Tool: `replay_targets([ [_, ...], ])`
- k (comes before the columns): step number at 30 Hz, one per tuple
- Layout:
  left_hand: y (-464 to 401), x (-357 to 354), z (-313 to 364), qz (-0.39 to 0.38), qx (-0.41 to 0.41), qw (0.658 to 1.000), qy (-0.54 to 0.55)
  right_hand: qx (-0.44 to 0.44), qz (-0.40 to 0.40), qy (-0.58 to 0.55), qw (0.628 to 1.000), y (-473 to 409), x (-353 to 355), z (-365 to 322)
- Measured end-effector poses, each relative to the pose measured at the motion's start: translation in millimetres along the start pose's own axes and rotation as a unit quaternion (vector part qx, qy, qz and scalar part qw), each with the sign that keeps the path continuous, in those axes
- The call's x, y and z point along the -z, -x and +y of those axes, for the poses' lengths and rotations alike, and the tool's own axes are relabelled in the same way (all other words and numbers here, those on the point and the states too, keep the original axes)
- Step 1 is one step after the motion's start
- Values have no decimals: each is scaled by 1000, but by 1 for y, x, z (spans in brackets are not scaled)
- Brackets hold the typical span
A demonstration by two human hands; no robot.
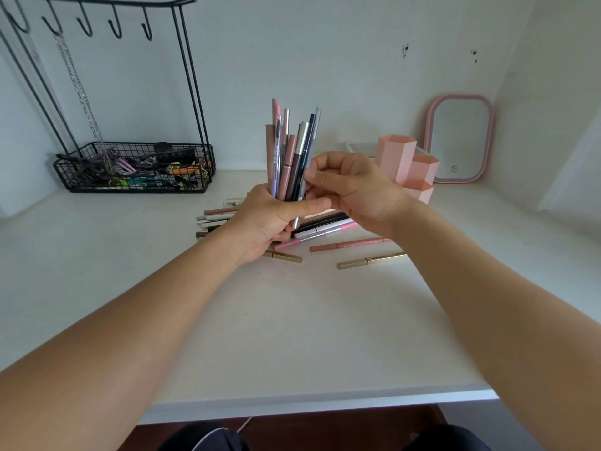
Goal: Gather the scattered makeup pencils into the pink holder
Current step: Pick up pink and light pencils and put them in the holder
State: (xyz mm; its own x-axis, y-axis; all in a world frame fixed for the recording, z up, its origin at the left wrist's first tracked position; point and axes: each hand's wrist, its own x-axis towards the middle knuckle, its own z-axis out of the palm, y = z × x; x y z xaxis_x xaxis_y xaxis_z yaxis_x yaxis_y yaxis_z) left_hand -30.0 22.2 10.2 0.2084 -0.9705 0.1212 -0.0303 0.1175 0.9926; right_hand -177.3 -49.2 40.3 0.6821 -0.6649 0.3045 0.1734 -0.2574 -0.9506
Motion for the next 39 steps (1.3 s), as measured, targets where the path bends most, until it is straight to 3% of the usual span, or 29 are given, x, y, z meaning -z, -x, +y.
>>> replay_targets([
  [5, 5, -6, 3, -5, 4, 999, -35, -4, 16, 30, 999, 0, -1, 1],
  [11, 8, -11, 6, -40, 10, 996, -76, -26, -28, -12, 999, 10, -13, -4],
  [14, 12, -19, 4, -59, 2, 985, -163, -54, -5, -18, 998, 14, -27, -3],
  [17, 11, -19, 5, -48, -9, 987, -155, -60, 22, -39, 997, 15, -34, -7],
  [20, 10, -22, 8, -29, 8, 997, -66, -48, 77, -95, 991, 11, -32, -8],
  [22, 9, -23, 10, -32, 37, 997, 63, -20, 132, -144, 981, 6, -27, -8],
  [26, 6, -15, 11, -90, 107, 918, 372, -1, 192, -177, 965, 1, -20, -2],
  [30, 5, -16, 5, -112, 109, 888, 432, 36, 204, -110, 972, 2, -32, 0],
  [33, 4, -19, 6, -110, 80, 914, 381, 52, 264, -70, 961, 7, -14, -19],
  [35, 3, -20, 7, -66, 46, 947, 312, 33, 320, 61, 945, 13, 18, -34],
  [37, 3, -20, 6, -10, -19, 980, 198, -45, 352, 217, 910, 19, 57, -40],
  [39, 2, -18, 3, 28, -77, 993, 88, -130, 348, 286, 883, 23, 87, -36],
])
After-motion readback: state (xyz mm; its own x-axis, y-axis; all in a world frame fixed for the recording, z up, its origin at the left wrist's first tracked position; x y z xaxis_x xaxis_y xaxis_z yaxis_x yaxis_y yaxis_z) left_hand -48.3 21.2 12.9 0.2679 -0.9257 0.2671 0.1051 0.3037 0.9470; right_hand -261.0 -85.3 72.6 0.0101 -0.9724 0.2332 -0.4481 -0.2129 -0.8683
